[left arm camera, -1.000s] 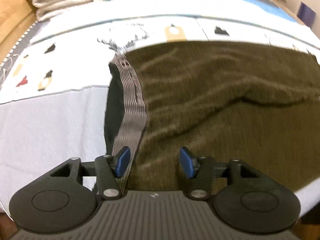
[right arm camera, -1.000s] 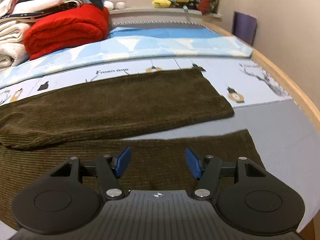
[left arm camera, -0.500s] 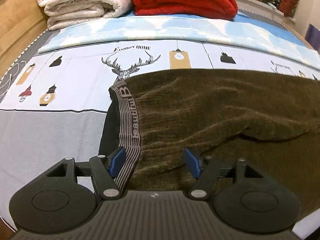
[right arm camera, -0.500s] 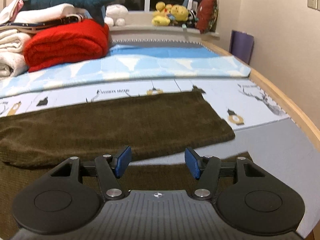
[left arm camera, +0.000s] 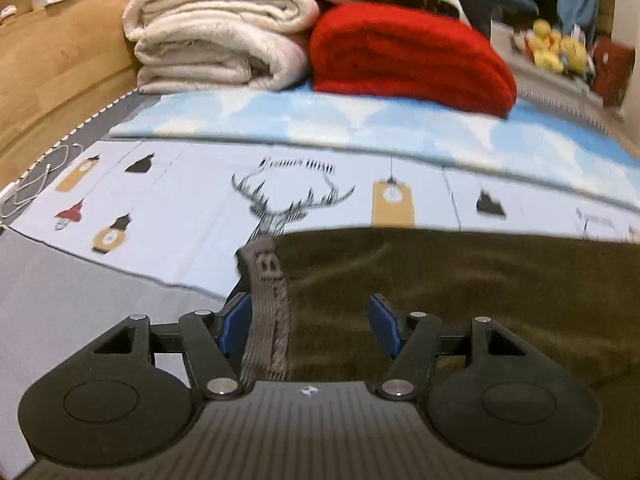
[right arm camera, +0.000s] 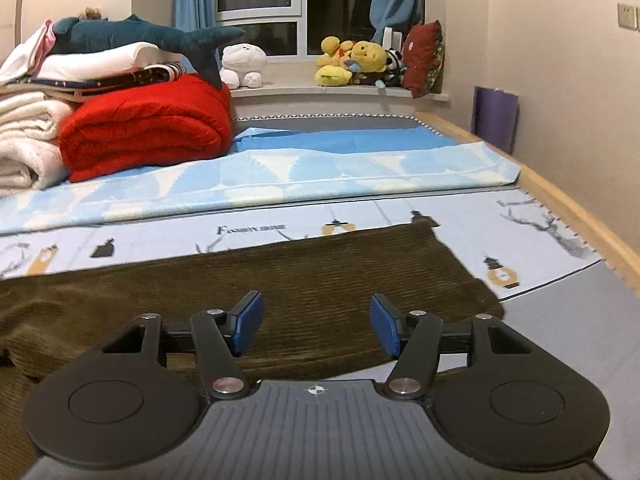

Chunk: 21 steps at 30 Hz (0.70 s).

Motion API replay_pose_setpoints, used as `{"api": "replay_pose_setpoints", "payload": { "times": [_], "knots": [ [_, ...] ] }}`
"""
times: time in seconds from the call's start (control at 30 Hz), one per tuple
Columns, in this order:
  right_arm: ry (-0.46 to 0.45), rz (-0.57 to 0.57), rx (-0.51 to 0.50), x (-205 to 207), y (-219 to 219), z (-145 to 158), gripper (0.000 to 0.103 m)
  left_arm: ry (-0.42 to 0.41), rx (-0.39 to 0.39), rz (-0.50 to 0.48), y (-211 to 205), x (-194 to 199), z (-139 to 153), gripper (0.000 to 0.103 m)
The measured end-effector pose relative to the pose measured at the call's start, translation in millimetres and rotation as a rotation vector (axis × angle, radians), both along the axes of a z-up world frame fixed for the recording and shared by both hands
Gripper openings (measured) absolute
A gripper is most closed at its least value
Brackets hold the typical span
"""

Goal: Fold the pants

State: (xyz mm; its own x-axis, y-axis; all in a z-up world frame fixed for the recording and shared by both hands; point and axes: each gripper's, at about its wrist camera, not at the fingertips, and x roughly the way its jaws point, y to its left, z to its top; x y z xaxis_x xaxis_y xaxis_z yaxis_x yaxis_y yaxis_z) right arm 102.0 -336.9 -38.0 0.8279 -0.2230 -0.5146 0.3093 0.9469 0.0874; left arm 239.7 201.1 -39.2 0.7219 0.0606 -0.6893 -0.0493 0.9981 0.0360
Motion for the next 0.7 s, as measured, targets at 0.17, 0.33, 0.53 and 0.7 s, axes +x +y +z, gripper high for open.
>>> {"api": "replay_pose_setpoints", "payload": {
  "times": [0.17, 0.33, 0.53, 0.7],
  "knots": [
    [0.023, 0.041, 0.004, 9.2, 8.5, 1.7, 0.065, -0.077, 0.092, -0.116, -23.8, 21.2, -12.5, 0.07],
    [0.056, 0.102, -0.045, 15.6, 14.3, -2.0, 0.065, -0.067, 0.12, -0.179, -41.3, 55.0, -36.6, 0.073],
    [0.112, 0.129, -0.091, 25.0, 10.0, -11.1, 0.067, -0.006, 0.196, -0.225, -49.1, 113.6, -68.5, 0.075],
    [0.154, 0.118, -0.088, 30.7, 3.1, -19.8, 0.067, 0.021, 0.214, -0.222, -36.8, 158.1, -86.6, 0.075]
  ]
}}
